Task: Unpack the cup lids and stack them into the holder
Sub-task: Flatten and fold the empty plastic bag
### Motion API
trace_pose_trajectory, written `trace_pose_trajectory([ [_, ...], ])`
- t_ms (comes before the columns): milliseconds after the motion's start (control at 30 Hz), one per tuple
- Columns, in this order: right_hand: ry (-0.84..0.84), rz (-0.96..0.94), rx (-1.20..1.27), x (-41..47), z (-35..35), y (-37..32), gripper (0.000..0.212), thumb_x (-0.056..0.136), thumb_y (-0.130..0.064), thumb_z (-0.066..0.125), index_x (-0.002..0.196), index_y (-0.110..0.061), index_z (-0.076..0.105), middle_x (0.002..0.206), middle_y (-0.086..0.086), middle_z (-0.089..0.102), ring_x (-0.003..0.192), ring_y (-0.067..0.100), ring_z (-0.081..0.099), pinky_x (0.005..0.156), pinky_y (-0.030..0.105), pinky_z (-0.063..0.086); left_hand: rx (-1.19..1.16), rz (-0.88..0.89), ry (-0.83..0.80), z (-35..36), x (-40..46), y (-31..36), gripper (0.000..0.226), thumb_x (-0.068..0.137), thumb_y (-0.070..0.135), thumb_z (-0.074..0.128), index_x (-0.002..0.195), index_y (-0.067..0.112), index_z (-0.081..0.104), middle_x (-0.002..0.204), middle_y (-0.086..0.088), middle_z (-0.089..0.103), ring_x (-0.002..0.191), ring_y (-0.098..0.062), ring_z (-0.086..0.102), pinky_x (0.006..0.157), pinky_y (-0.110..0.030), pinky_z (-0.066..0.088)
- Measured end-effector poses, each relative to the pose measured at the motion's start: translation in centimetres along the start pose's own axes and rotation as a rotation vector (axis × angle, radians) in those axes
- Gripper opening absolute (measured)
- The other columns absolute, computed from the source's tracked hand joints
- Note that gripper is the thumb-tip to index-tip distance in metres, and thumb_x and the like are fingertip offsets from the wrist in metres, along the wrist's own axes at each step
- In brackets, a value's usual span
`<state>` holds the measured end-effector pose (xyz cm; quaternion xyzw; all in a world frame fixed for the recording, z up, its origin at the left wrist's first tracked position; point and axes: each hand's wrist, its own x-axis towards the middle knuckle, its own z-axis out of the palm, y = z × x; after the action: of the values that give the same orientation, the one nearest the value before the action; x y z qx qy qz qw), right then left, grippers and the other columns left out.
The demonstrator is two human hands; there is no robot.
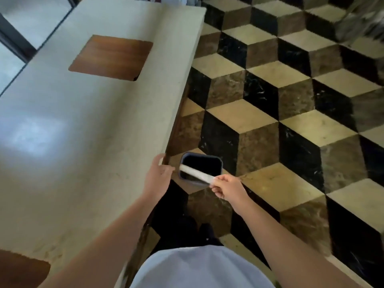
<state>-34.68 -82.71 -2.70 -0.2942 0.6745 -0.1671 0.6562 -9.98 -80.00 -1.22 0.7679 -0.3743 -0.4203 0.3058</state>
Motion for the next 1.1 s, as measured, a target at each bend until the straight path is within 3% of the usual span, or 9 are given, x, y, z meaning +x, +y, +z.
trace_pose_trajectory([
  [67,0.073,0.054,0.09,1.2,-0.2,-0.6,0.01,0.092,-0.01,0.07,0.102,-0.01,0.071,0.075,0.007,0.076,0.063,0.012,0.069,0.058,0.022,0.054,0.201,0.113,0.019,0.4,2.3,0.4,0.05,0.1,0.032,0.054,0.145,0.041,0.035,0.115,0.017,0.066,0.102,-0.006,0.061,0.081,-0.017,0.044],
  [133,0.099,0.111,0.167,2.3,-0.1,-1.1,0.012,0.092,-0.008,0.069,0.104,-0.008,0.07,0.076,0.009,0.075,0.064,0.012,0.068,0.06,0.023,0.055,0.426,0.228,0.01,0.6,4.8,0.3,0.055,0.1,0.033,0.052,0.151,0.036,0.032,0.135,0.008,0.059,0.125,-0.016,0.053,0.1,-0.032,0.048],
  [200,0.102,0.159,0.201,3.8,0.2,-1.5,0.011,0.094,-0.008,0.067,0.105,-0.008,0.069,0.082,0.011,0.076,0.065,0.012,0.068,0.062,0.024,0.056,0.667,0.326,-0.019,0.8,7.7,0.3,0.057,0.101,0.034,0.048,0.155,0.029,0.029,0.155,-0.001,0.045,0.145,-0.025,0.035,0.116,-0.044,0.035],
  [267,0.112,0.183,0.214,4.5,0.5,-1.7,0.01,0.096,-0.009,0.065,0.105,-0.008,0.069,0.084,0.011,0.076,0.066,0.012,0.068,0.066,0.025,0.058,0.837,0.364,-0.025,0.8,9.7,0.3,0.058,0.104,0.038,0.042,0.158,0.029,0.024,0.165,-0.006,0.03,0.154,-0.029,0.018,0.122,-0.046,0.022],
  [333,0.126,0.206,0.212,6.4,0.7,-1.8,0.01,0.097,-0.01,0.063,0.105,-0.01,0.069,0.087,0.011,0.076,0.07,0.013,0.069,0.068,0.026,0.059,0.936,0.394,-0.022,1.2,12.4,0.4,0.058,0.105,0.043,0.036,0.159,0.032,0.019,0.169,-0.008,0.02,0.157,-0.03,0.009,0.123,-0.045,0.013],
  [500,0.193,0.26,0.193,13.9,0.7,-1.3,0.007,0.098,-0.015,0.063,0.103,-0.015,0.068,0.088,0.008,0.078,0.081,0.017,0.076,0.061,0.025,0.057,1.093,0.418,0.113,1.7,19.4,0.5,0.062,0.103,0.052,0.03,0.16,0.032,0.014,0.17,-0.007,0.015,0.157,-0.034,0.006,0.123,-0.048,0.008],
  [767,0.257,0.435,0.124,25.5,2.7,3.5,0.016,0.1,-0.006,0.054,0.089,-0.005,0.066,0.081,0.011,0.07,0.065,0.021,0.065,0.044,0.027,0.049,1.172,0.46,0.189,1.9,20.5,-0.4,0.069,0.1,0.039,0.031,0.163,0.033,0.004,0.172,-0.002,0.001,0.158,-0.028,-0.007,0.126,-0.047,0.004],
  [933,0.091,0.42,-0.038,30.9,4.5,5.0,0.025,0.097,-0.003,0.054,0.074,-0.013,0.057,0.079,0.008,0.063,0.068,0.021,0.062,0.078,0.038,0.057,1.191,0.451,0.173,2.1,20.3,0.1,0.07,0.099,0.035,0.033,0.163,0.031,0.005,0.172,-0.005,0.002,0.157,-0.028,-0.007,0.127,-0.05,0.005],
  [1100,0.135,0.43,-0.173,35.5,7.2,4.8,0.017,0.093,-0.016,0.059,0.08,-0.006,0.061,0.082,0.013,0.065,0.078,0.033,0.067,0.075,0.043,0.057,1.174,0.454,0.155,2.1,20.2,0.4,0.07,0.098,0.029,0.038,0.163,0.026,0.011,0.172,-0.008,0.005,0.158,-0.03,-0.004,0.126,-0.055,0.01],
])
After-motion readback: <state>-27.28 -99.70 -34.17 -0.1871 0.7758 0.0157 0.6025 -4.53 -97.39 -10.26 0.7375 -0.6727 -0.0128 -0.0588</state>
